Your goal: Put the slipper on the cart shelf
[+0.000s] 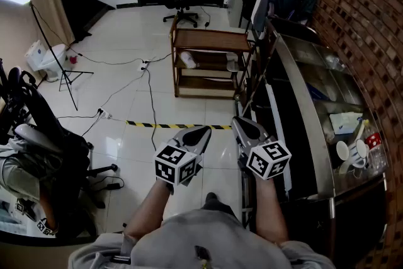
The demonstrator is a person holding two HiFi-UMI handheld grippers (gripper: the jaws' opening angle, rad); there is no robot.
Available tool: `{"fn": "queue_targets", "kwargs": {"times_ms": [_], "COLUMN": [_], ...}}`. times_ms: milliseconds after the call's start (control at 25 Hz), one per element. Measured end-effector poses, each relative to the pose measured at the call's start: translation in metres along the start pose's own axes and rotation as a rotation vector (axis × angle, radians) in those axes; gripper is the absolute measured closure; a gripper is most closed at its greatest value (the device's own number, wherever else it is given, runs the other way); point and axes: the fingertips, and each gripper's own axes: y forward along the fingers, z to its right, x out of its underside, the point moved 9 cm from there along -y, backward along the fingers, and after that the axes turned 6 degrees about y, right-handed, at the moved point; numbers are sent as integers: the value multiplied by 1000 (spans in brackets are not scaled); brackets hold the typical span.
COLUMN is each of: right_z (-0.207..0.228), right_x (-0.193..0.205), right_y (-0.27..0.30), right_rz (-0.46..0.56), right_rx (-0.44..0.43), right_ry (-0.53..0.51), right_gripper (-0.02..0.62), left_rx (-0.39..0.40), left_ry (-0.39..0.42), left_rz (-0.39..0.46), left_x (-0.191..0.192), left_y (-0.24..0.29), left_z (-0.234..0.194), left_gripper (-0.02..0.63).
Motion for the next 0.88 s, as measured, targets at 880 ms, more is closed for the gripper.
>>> {"fn": "queue_targets", "kwargs": {"times_ms": [880], "right_z": [173], "right_x": [-44], "right_y": [115], "right_rz": [-8], "right_rx": [-27], "right_ry": [49], "right_gripper": [597], "left_rx": [-153], "left_ry": [-21], "left_rz": [-20], "left_x": [-39], "left_y": [159], "left_z": [-104], "left_gripper": [598]}}
